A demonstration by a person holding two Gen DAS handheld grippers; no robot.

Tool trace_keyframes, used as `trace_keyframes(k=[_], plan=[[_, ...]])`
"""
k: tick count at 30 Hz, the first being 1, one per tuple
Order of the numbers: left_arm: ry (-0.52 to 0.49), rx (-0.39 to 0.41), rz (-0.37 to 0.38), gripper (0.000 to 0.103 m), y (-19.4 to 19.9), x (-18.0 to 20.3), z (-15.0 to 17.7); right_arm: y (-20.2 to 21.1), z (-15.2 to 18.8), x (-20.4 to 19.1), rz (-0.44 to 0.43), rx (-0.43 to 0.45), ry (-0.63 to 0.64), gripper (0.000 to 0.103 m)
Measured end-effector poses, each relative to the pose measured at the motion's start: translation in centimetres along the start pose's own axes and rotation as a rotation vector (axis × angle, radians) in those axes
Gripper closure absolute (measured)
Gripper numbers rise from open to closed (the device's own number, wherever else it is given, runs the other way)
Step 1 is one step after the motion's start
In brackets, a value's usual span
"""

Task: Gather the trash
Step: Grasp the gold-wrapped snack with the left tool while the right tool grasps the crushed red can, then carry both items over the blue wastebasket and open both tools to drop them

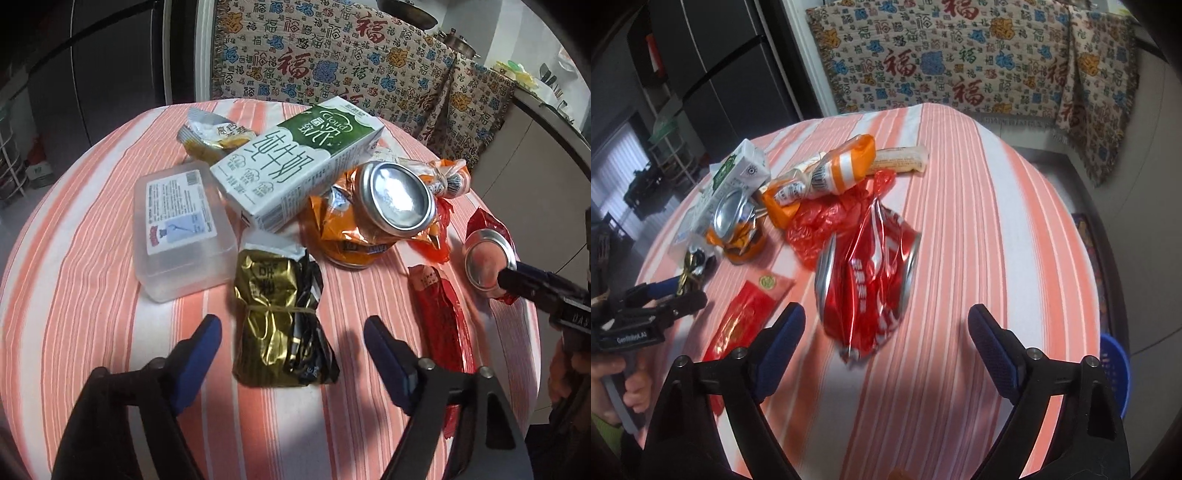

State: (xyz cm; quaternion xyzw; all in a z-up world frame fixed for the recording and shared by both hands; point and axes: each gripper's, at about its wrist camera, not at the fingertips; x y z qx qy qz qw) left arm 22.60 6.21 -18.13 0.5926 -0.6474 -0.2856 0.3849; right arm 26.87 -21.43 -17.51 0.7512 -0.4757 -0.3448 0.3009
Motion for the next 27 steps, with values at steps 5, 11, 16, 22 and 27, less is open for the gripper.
trace_keyframes(k=[5, 11, 16, 22, 27], plan=[[-0.007, -0.014, -0.003, 0.06, 0.1, 0.2, 0.2, -0.3, -1.1, 0.0, -0.067, 0.002, -0.024, 0.028], [-0.01, -0.001, 0.025, 0.068, 2.3, -0.5, 2.0, 2.1, -0.7, -0.3, -0.099, 0.006, -0.025, 0.051], [0.012, 0.02, 0.062, 0.069, 4.9, -0.2, 3.6, 5.2, 0.2, -0.4, -0.085, 0.039, 0.015, 0.052], [-0.001, 0.094, 0.107, 0.069, 8.5, 2.3, 3.3, 7.8, 1.6, 0.1, -0.069, 0.074, 0.039, 0.052], [-0.061, 0.146, 0.174, 0.069, 11.0, 6.6, 1.4, 10.6, 2.2, 2.1, -0.048, 0.127, 0.015, 0.052]])
Point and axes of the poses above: each gripper's, at about its wrist camera, not at the fingertips, and y roughly against the way its jaws point, x to its right, z to its underside
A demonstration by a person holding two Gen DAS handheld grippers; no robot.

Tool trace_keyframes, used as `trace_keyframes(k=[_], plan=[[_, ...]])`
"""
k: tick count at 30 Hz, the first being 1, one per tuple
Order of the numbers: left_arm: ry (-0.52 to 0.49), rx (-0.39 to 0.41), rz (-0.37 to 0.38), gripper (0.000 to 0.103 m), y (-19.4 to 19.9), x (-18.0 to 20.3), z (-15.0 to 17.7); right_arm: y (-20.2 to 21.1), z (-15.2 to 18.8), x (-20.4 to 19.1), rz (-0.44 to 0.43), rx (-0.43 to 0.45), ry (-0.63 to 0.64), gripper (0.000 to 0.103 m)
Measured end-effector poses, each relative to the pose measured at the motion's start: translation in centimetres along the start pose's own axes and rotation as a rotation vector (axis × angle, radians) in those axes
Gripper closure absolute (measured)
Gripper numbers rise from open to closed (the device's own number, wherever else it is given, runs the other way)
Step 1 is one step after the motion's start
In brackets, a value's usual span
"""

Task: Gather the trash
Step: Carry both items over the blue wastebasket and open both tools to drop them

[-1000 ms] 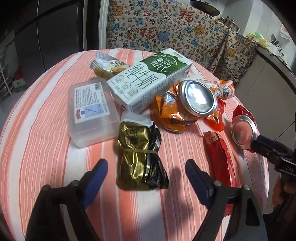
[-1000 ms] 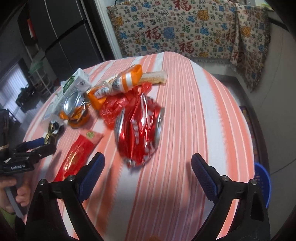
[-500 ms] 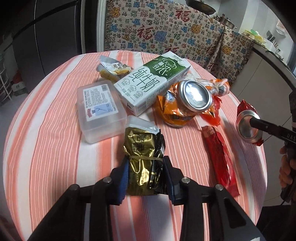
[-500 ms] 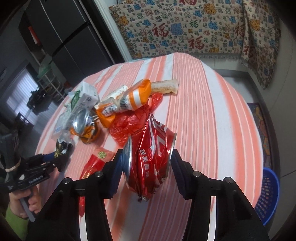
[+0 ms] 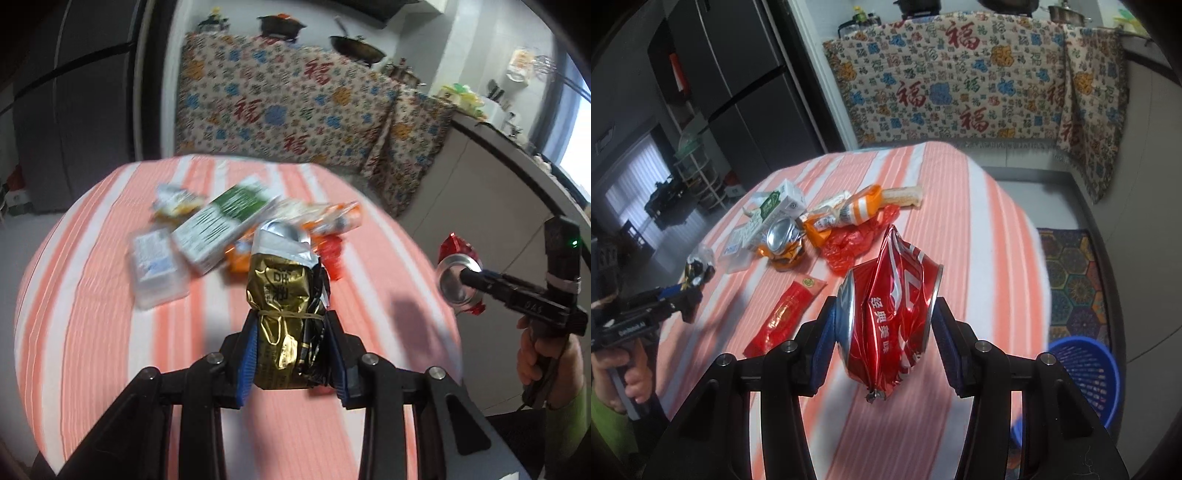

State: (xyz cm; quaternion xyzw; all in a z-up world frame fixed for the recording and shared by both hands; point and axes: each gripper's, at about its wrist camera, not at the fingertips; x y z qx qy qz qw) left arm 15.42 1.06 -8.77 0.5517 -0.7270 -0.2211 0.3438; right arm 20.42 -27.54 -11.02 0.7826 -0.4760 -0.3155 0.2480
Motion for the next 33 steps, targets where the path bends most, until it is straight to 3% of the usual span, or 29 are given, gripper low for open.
trace_keyframes(k=[7, 13, 17, 26, 33], plan=[[-0.157, -0.021, 0.194, 0.069, -3.0, 12.2, -2.2, 5.2, 0.8, 7.4, 0.193, 0.052, -0.099, 0.051], [-0.302, -0.147, 0.302, 0.069, -8.8, 23.5, -0.9, 7.7, 3.1, 14.9, 0.325, 0.021, -0.231, 0.051], [-0.324, -0.241, 0.338, 0.069, -14.5, 29.1, -0.7, 7.8, 3.3, 19.4, 0.386, 0.004, -0.299, 0.051], [-0.346, -0.38, 0.322, 0.069, -25.7, 35.6, 1.4, 6.9, 6.9, 26.2, 0.397, -0.048, -0.407, 0.051], [-0.369, -0.421, 0.325, 0.067, -28.9, 37.4, 4.0, 6.9, 8.5, 29.0, 0.362, -0.047, -0.488, 0.051]])
Point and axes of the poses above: each gripper's, at about its wrist camera, not at the fingertips, and y roughly against the way its jaws point, x to its right, z to its underside
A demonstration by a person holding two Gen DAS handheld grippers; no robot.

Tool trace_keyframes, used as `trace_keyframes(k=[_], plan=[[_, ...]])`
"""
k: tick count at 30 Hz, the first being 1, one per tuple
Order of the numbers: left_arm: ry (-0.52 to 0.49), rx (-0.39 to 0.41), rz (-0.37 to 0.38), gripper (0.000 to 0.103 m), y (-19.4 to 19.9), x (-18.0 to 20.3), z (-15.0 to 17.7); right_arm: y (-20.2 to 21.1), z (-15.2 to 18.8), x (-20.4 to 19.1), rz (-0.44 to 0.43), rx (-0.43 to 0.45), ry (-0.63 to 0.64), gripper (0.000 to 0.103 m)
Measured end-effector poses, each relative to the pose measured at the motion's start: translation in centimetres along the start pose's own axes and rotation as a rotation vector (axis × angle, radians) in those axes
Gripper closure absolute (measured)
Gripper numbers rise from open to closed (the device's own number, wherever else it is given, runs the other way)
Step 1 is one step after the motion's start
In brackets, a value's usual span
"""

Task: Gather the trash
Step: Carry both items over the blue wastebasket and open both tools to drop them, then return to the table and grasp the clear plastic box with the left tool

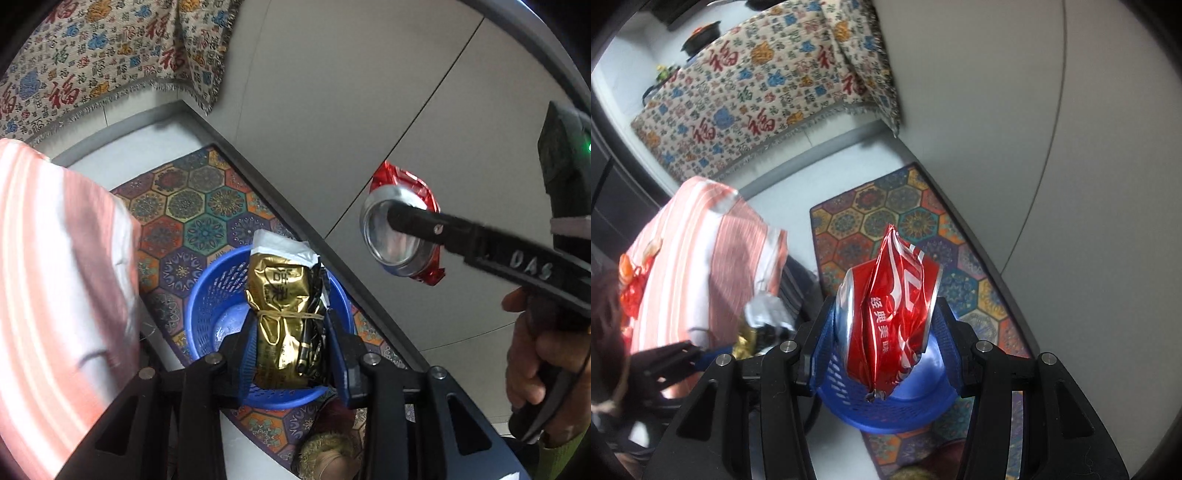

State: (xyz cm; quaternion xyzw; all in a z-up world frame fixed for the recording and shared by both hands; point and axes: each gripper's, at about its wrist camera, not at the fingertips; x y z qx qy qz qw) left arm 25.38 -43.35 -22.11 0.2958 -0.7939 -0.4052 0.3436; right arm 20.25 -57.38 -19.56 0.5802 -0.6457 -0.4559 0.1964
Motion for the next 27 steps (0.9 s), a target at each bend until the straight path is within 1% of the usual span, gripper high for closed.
trace_keyframes(k=[4, 5, 6, 7, 8, 9, 12, 14, 17, 19, 21, 23, 26, 27], plan=[[-0.024, -0.003, -0.019, 0.064, -2.3, -0.4, -0.8, -0.6, -0.2, 0.7, -0.026, -0.006, -0.031, 0.049], [-0.029, 0.001, -0.023, 0.06, -2.6, -0.4, -0.8, -0.8, -0.2, 0.8, -0.035, -0.007, -0.042, 0.048], [-0.025, 0.005, -0.033, 0.055, -2.9, -0.5, -0.8, -1.0, -0.4, 0.9, -0.043, -0.005, -0.053, 0.044], [-0.02, 0.0, -0.036, 0.047, -3.3, -0.5, -0.8, -1.0, -0.3, 1.0, -0.053, -0.004, -0.059, 0.029], [-0.008, -0.005, -0.036, 0.046, -3.6, -0.7, -0.8, -1.0, -0.4, 1.0, -0.057, -0.001, -0.062, 0.022], [0.004, -0.006, -0.033, 0.046, -3.6, -0.8, -0.7, -0.8, -0.5, 1.0, -0.052, 0.009, -0.064, 0.02], [0.03, 0.013, -0.03, 0.046, -2.7, -1.4, -0.5, 0.2, -0.5, 1.2, -0.025, 0.049, -0.06, 0.019], [0.034, 0.044, -0.027, 0.046, -1.2, -1.4, 0.0, 1.0, -0.6, 1.3, -0.003, 0.082, -0.057, 0.019], [0.028, 0.113, -0.034, 0.046, 2.8, -1.0, 1.2, 2.0, -0.8, 0.8, 0.046, 0.132, -0.026, 0.016], [0.023, 0.155, -0.064, 0.046, 5.5, -1.0, 2.4, 2.7, -1.0, 0.2, 0.09, 0.17, 0.003, 0.007], [0.025, 0.194, -0.108, 0.046, 8.4, -1.0, 4.1, 3.4, -1.0, -0.4, 0.13, 0.208, 0.033, 0.006], [0.033, 0.21, -0.15, 0.046, 11.1, -1.4, 6.2, 4.1, -1.0, -1.2, 0.151, 0.236, 0.063, 0.005], [0.06, 0.226, -0.18, 0.046, 14.6, -2.9, 10.0, 5.0, -0.6, -3.2, 0.165, 0.271, 0.117, 0.005], [0.075, 0.227, -0.189, 0.046, 15.6, -3.6, 11.6, 5.4, -0.3, -4.4, 0.162, 0.284, 0.144, 0.005]])
Point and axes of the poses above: each gripper's, at about its wrist camera, not at the fingertips, and y roughly against the way its jaws point, x to its right, z to its underside
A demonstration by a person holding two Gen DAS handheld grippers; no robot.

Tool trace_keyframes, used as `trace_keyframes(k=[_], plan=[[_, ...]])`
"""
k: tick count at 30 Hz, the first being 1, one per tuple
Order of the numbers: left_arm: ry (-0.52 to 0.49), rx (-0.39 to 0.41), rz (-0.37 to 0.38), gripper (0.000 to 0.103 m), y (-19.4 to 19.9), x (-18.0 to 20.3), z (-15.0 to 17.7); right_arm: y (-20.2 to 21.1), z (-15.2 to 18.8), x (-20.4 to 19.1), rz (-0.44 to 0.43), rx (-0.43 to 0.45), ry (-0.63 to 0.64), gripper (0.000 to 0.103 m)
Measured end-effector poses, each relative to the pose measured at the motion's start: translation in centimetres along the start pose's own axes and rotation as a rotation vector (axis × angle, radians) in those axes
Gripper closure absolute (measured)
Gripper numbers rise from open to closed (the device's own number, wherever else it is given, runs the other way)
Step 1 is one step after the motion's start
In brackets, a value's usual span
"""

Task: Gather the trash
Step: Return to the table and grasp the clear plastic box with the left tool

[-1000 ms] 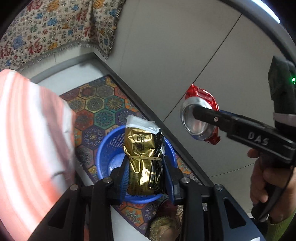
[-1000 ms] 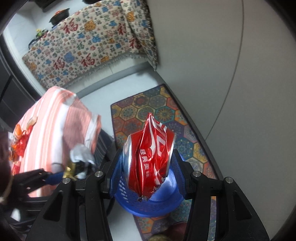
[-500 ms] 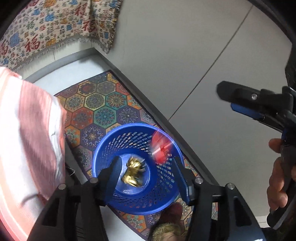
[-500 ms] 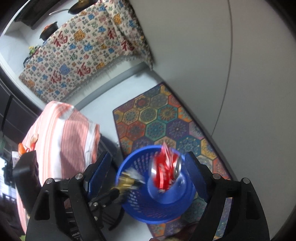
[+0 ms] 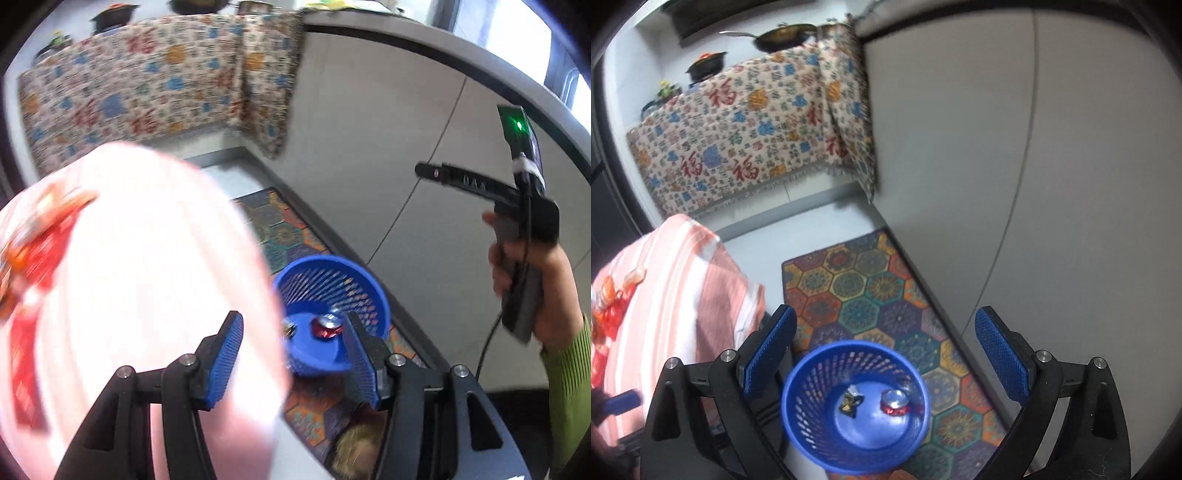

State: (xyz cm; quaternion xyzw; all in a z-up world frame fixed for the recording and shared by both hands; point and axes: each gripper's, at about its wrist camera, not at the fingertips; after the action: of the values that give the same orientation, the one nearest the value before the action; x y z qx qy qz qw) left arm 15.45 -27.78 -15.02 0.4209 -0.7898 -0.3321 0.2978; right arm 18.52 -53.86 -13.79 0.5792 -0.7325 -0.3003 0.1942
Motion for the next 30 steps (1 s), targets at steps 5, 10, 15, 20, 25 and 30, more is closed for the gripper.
trace_keyframes(k=[5, 10, 15, 20, 25, 30], plan=[[0.065, 0.022, -0.11, 0.046, 5.5, -5.4, 5.4, 2.1, 0.6, -6.9, -0.1, 0.03, 0.058, 0.004], [0.139, 0.021, -0.241, 0.046, 9.0, -12.4, 9.8, 4.2, 3.5, -16.4, -0.274, 0.004, 0.129, 0.004], [0.201, 0.039, -0.352, 0.046, 11.3, -17.8, 11.5, 5.1, 7.0, -24.5, -0.346, -0.035, 0.221, 0.004], [0.29, 0.055, -0.416, 0.046, 12.1, -23.3, 12.2, 3.3, 9.1, -28.1, -0.35, -0.096, 0.213, 0.004], [0.361, 0.036, -0.452, 0.044, 12.5, -26.4, 13.0, 2.7, 10.8, -30.6, -0.339, -0.124, 0.236, 0.004], [0.365, 0.001, -0.502, 0.029, 11.2, -27.5, 11.6, 2.2, 11.5, -32.1, -0.342, -0.141, 0.291, 0.004]])
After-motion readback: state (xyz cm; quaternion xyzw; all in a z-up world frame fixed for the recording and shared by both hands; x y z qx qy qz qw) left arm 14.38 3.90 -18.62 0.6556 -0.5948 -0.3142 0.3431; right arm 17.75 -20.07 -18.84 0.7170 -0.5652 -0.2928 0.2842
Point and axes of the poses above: each gripper's, at about its wrist camera, not at the fingertips, and y roughly against the way its jaws point, x to its right, z to its underside
